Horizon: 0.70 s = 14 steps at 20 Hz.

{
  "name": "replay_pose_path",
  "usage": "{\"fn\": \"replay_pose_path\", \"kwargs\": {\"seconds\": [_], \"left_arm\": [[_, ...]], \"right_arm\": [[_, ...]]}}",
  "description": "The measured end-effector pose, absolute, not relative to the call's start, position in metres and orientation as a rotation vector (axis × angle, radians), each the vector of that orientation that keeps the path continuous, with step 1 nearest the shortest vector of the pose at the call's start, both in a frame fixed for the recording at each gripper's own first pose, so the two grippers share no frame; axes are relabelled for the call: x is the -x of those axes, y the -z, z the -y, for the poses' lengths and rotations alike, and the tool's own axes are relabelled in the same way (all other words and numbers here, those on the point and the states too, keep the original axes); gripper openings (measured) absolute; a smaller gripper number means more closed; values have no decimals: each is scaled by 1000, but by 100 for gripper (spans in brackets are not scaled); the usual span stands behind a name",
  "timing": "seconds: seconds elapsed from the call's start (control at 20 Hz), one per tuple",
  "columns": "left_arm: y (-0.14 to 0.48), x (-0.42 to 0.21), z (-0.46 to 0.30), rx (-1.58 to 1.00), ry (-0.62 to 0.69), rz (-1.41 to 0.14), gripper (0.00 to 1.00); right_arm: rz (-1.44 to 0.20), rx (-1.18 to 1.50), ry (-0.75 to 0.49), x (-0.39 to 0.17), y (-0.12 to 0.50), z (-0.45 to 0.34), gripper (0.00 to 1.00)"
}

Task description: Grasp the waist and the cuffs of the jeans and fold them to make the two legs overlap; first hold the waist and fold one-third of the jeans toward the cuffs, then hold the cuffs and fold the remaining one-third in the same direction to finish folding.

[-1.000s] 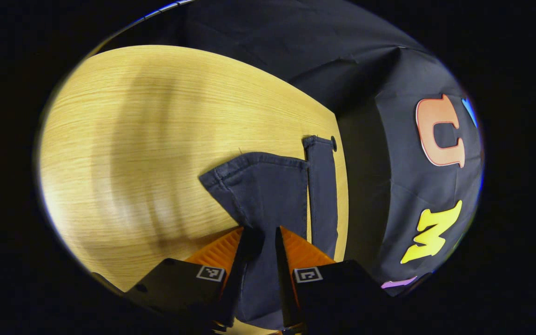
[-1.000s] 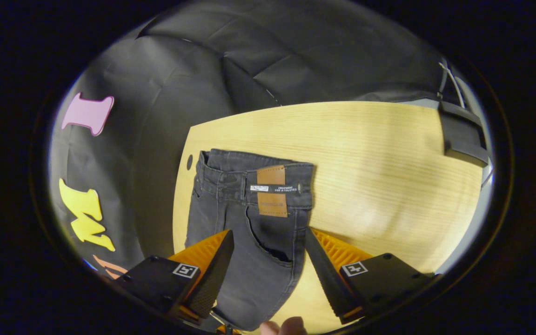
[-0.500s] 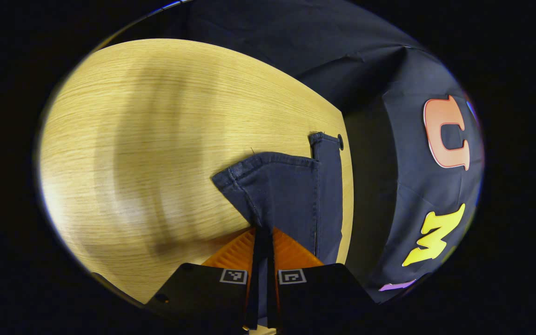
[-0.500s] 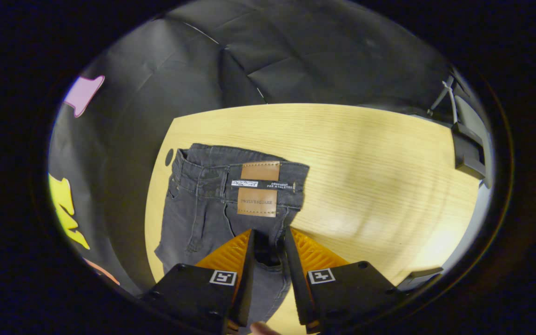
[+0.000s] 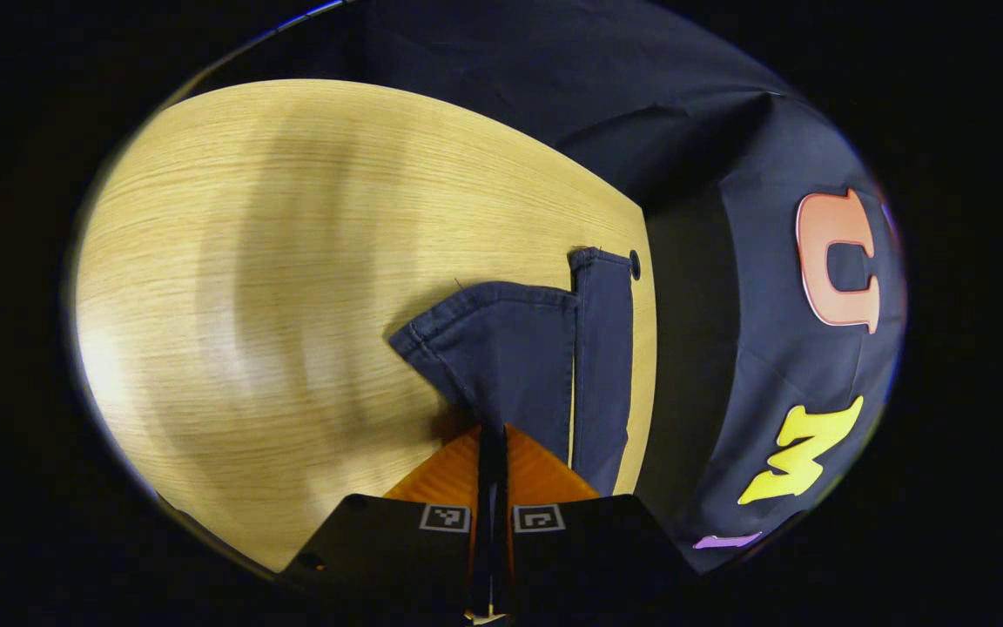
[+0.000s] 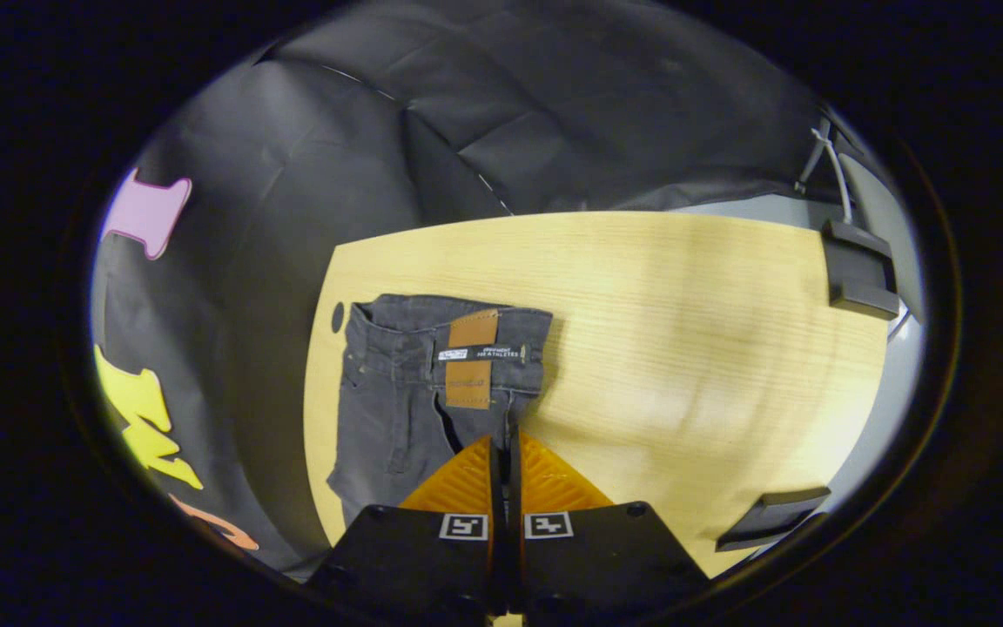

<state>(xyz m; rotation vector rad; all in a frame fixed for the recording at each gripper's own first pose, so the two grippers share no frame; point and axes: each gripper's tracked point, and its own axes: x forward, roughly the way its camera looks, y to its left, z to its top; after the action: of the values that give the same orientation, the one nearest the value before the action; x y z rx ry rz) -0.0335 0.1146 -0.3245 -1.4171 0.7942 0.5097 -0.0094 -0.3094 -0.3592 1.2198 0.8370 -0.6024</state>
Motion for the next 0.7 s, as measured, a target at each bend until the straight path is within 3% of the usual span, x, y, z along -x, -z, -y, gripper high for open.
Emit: {"fn": "replay_pose_path", "kwargs": {"seconds": [0.45,0.7], "left_arm": [[268,39,-133,1467,-526,-770,4],[240,14,-147,1477,-500,-752,4]], "right_arm": [[-756,-1276,509,25,291,301,1],[-746,-1243,434,-6,259,294,1]]}}
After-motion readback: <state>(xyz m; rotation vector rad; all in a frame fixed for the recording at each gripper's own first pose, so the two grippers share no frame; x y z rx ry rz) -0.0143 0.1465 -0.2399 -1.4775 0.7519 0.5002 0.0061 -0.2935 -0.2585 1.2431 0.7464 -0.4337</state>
